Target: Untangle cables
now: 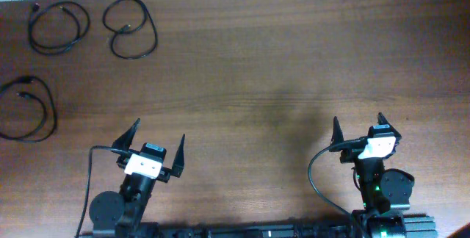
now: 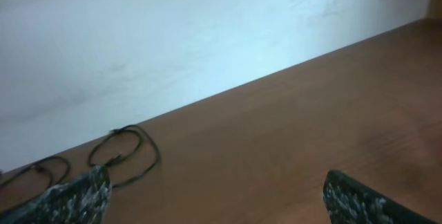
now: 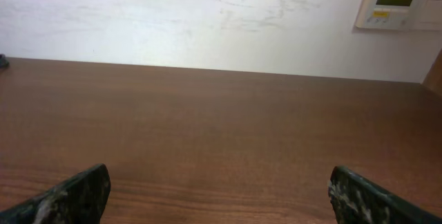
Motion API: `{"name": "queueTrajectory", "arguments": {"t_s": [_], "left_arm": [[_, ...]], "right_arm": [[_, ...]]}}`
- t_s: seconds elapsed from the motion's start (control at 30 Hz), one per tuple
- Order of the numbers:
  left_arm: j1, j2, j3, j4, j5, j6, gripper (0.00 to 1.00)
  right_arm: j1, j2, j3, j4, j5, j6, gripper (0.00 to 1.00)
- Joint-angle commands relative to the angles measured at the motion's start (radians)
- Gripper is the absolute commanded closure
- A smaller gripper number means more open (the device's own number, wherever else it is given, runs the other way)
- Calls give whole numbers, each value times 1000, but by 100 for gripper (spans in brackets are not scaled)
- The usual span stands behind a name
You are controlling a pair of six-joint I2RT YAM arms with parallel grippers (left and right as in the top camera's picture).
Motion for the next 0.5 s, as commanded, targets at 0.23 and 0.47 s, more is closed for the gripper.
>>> {"name": "queueTrajectory", "arguments": {"t_s": [0.23,0.47], "left_arm": [[-4,-90,-179,207,-93,-28,1],[-4,-90,-260,240,-163,-99,1]], "right_arm": [[6,-5,-5,-5,8,1,2],[6,-5,-5,-5,8,1,2]]}}
